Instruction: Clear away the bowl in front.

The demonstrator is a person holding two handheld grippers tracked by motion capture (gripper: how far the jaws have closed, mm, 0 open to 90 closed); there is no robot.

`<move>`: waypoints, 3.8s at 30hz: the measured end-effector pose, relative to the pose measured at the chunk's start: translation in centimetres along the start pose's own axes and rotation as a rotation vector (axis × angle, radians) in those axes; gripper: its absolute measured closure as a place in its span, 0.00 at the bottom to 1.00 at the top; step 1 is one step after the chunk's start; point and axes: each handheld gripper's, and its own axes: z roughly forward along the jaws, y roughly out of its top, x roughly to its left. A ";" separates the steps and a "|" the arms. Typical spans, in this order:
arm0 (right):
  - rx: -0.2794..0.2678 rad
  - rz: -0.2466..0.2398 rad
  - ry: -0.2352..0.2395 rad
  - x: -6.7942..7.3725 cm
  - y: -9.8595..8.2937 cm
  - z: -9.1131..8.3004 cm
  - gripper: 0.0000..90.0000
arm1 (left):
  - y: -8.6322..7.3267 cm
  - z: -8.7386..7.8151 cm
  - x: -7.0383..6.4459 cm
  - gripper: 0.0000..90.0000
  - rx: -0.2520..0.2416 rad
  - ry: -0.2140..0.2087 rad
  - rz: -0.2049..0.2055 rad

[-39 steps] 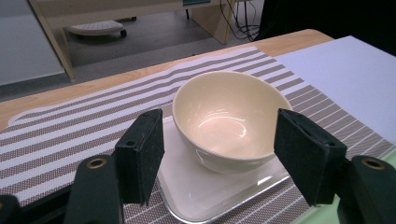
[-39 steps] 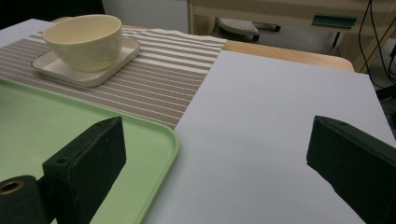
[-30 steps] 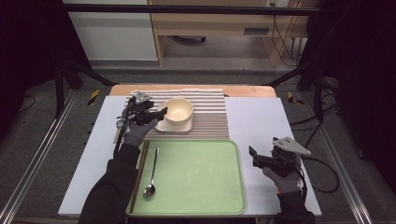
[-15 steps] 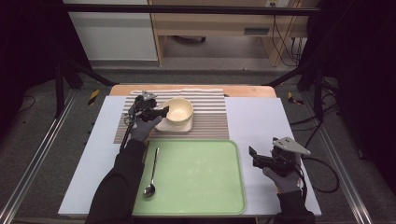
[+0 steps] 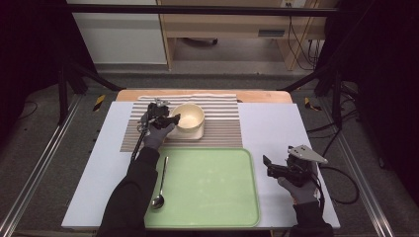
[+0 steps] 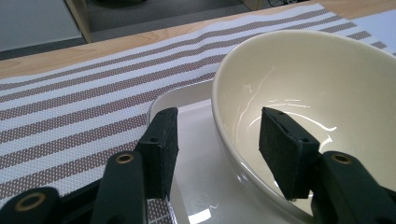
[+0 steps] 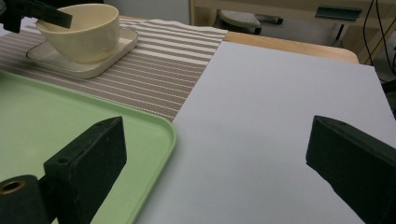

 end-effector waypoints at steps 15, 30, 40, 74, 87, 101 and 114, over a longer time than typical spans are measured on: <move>0.002 0.003 -0.003 0.0 0.0 0.0 0.06 | 0.3 0.3 -0.7 0.82 0.021 0.028 -0.061; 0.002 0.003 -0.005 -0.1 0.0 0.0 0.06 | 0.6 -0.1 -0.7 0.91 0.021 0.024 -0.126; -0.002 0.004 -0.008 -0.2 0.0 0.0 0.06 | 0.8 -1.0 -0.9 0.91 0.014 0.030 -0.097; -0.009 -0.005 -0.007 0.0 0.2 -0.3 0.06 | 2.6 -10.2 -2.8 0.91 -0.130 -0.054 -0.031; -0.007 -0.005 -0.008 0.1 0.2 -0.3 0.06 | 0.7 -12.9 -4.8 0.91 -0.148 -0.126 0.004; -0.010 -0.009 -0.007 0.2 0.3 -0.4 0.06 | -2.2 -13.5 -7.0 0.91 -0.104 -0.187 0.057; -0.005 -0.012 -0.007 0.3 0.2 -0.3 0.06 | -4.5 -11.5 -7.5 0.91 -0.025 -0.192 0.062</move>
